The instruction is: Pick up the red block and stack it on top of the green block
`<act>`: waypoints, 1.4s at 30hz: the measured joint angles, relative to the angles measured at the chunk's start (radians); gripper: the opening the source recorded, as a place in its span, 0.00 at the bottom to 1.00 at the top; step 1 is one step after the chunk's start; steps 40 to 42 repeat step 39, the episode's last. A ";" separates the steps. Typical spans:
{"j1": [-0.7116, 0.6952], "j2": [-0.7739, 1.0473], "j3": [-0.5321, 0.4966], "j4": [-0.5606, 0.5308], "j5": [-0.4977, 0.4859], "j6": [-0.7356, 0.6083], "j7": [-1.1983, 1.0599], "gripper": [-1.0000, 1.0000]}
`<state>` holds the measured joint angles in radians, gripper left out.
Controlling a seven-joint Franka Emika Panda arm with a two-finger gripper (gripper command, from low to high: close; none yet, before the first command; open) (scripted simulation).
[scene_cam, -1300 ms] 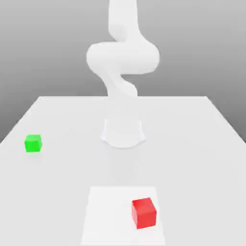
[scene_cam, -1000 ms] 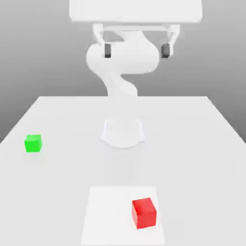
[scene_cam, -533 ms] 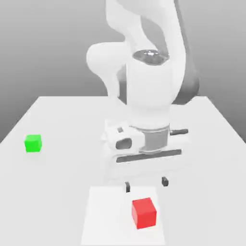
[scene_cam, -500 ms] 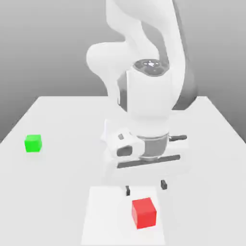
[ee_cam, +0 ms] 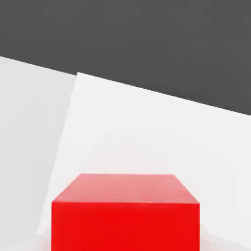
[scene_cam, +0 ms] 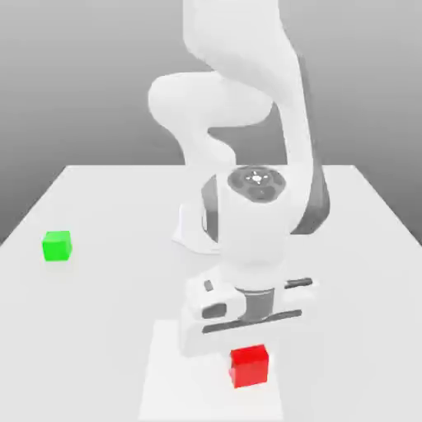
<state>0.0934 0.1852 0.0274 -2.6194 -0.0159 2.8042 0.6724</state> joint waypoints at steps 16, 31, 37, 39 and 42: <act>-0.634 -0.300 -0.354 -0.152 -0.182 -0.124 0.307 0.00; -0.899 -0.273 -0.624 -0.235 -0.087 -0.022 0.351 0.00; -0.890 -0.119 -0.565 -0.234 0.176 0.103 0.166 1.00; -0.890 -0.119 -0.565 -0.234 0.176 0.103 0.166 1.00; -0.890 -0.119 -0.565 -0.234 0.176 0.103 0.166 1.00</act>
